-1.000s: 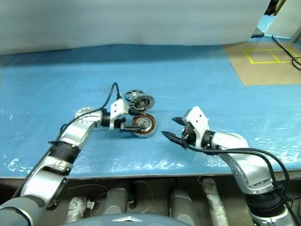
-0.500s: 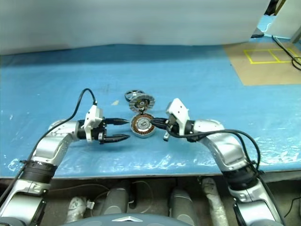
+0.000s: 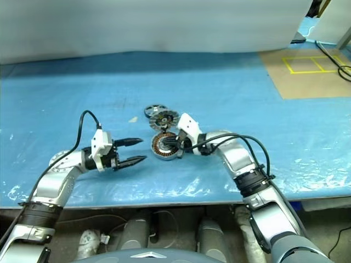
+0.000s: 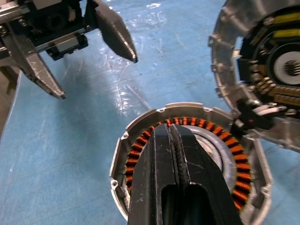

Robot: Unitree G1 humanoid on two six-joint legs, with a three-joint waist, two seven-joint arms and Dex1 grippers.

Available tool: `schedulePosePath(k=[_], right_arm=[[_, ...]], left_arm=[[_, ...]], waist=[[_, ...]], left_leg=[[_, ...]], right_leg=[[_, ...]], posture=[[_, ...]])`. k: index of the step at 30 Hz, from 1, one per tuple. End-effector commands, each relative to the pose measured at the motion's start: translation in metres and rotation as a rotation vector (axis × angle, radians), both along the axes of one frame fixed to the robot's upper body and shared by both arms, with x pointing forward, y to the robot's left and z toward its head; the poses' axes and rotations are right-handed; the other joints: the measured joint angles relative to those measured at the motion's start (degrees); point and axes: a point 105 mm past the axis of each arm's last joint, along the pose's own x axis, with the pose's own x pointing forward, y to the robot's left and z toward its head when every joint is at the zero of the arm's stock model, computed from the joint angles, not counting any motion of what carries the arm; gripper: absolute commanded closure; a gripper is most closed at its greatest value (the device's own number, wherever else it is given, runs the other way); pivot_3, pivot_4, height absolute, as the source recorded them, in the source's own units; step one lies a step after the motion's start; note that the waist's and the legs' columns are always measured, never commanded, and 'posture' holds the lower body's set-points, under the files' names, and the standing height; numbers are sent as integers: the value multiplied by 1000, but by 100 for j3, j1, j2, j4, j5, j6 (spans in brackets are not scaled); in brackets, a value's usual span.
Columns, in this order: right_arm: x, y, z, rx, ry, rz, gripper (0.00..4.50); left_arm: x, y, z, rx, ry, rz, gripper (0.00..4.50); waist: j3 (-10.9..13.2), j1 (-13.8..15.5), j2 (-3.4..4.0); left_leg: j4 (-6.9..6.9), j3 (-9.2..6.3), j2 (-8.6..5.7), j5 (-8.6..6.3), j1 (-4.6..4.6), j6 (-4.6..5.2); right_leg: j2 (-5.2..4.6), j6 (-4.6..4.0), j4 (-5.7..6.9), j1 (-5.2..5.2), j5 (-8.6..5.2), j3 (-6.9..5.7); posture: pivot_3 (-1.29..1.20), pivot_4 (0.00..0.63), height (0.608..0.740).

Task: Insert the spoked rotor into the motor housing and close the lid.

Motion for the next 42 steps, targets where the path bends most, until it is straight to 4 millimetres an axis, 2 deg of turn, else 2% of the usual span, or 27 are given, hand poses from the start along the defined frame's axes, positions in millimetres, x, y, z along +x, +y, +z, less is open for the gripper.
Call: schedulePosePath(k=[1, 6, 13, 17, 20, 27, 34, 39, 42], right_arm=[[1, 9, 8, -2, -57, 44, 4491], [1, 4, -8, -64, -67, 42, 4491], [4, -12, -14, -92, -66, -5, 4491], [4, -21, -1, -48, -49, -52, 4491], [-1, -29, 0, -43, -31, -63, 4491], [-3, -19, 25, 93, -23, -59, 4491], [3, -11, 33, 125, -38, -63, 4491], [10, -7, 27, 96, -47, -75, 4491], [19, 0, -3, -39, -73, -86, 4491]], left_arm=[[-2, 0, 9, 1, -49, -5, 1415], [-2, -3, 8, 14, -54, -15, 1415], [1, -7, 8, 25, -52, -42, 1415], [6, -8, 10, 17, -62, -37, 1415], [6, -10, 9, 20, -59, -46, 1415], [5, -13, 7, 22, -59, -63, 1415], [6, -11, 8, 28, -63, -61, 1415], [6, -11, 7, 25, -62, -53, 1415], [5, -14, 7, 21, -63, -55, 1415]], waist=[[0, -14, 0], [0, -24, -1], [0, -26, -1], [-1, -23, -1], [-1, -9, -1], [-1, -34, -1], [-1, -31, -1], [-1, -32, -1], [-1, -49, -1]], left_leg=[[0, 0, 0, 0, 0, 0], [4, 0, 0, 0, 0, 0], [4, 0, 1, 0, 7, 1], [4, 0, 1, 0, 10, 1], [4, 0, 0, 0, 8, 1], [4, 1, 3, -1, 9, 2], [3, 1, 2, 0, 7, 2], [3, 1, 2, 0, 6, 1], [4, 1, 2, 0, 7, 1]], right_leg=[[0, 0, 0, -1, 0, 0], [0, 0, 2, 1, 0, -1], [0, 0, 5, 6, 0, 0], [0, -1, 4, 9, 0, 1], [0, 0, 2, 9, 0, 1], [1, -1, 6, 5, 0, 1], [1, -1, 5, 4, 0, 1], [1, -1, 5, 3, 0, 1], [1, -1, 5, 4, 0, 1]], posture=[[0, 150, 740], [0, 150, 740], [0, 150, 740], [0, 150, 740], [0, 150, 740], [0, 150, 740], [0, 150, 740], [0, 150, 740], [0, 150, 740]])
